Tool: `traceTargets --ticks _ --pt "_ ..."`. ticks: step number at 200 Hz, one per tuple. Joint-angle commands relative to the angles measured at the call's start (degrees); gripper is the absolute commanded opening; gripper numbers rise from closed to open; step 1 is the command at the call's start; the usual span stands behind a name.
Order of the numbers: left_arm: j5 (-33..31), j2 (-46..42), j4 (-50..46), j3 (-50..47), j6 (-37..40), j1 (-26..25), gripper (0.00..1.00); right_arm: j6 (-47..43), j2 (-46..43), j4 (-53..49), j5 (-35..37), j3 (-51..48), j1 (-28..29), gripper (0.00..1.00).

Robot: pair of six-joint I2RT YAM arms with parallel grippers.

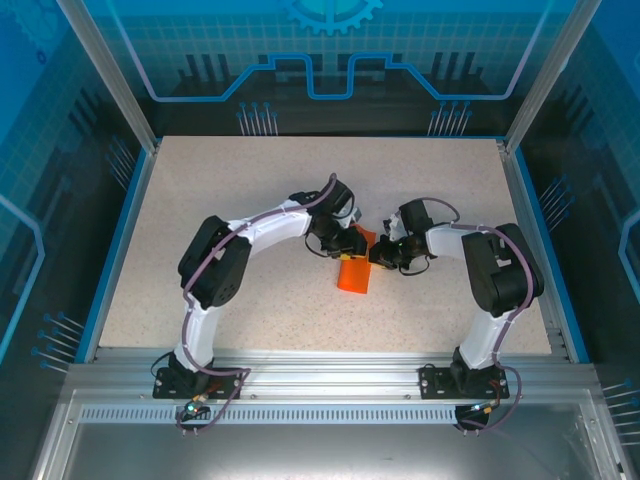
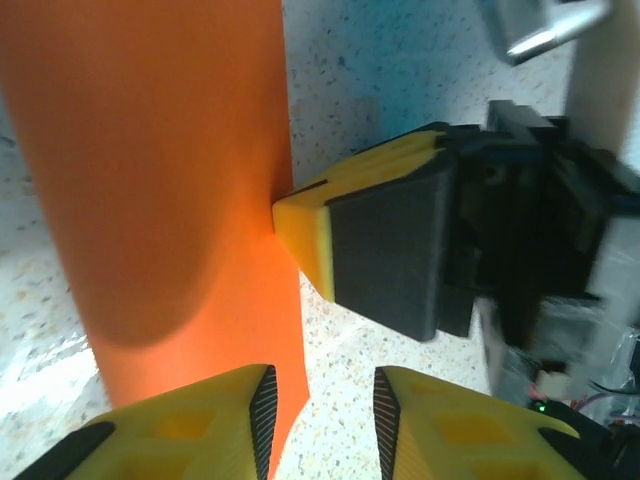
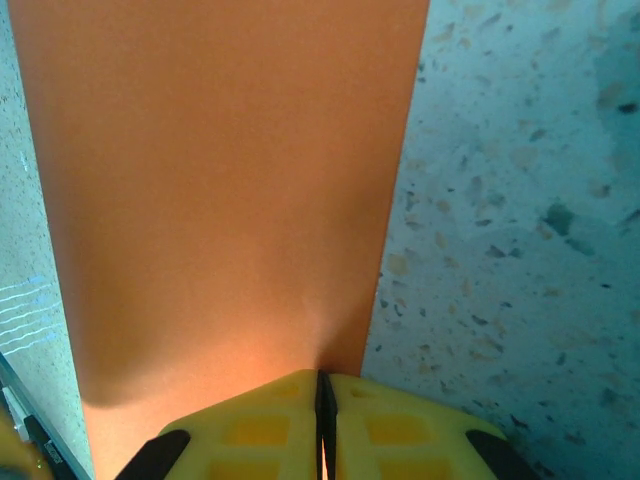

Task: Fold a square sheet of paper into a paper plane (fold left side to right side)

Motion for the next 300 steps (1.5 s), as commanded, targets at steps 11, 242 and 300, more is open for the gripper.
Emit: traceTargets --ticks 11,242,300 --pt "-1.1 3.1 -1.7 1.2 0.5 0.0 0.34 -1.2 4.2 -4.3 5.3 -1.1 2.2 0.11" --pt "-6.4 5.4 -0.6 -6.7 -0.1 -0.4 0.27 -0.8 0.6 2.0 -4.1 6.3 2.3 0.11" --pt "-6.7 5.1 -1.0 -6.8 0.7 -0.5 0.27 -2.0 6.7 -0.3 2.1 8.9 3.0 0.11"
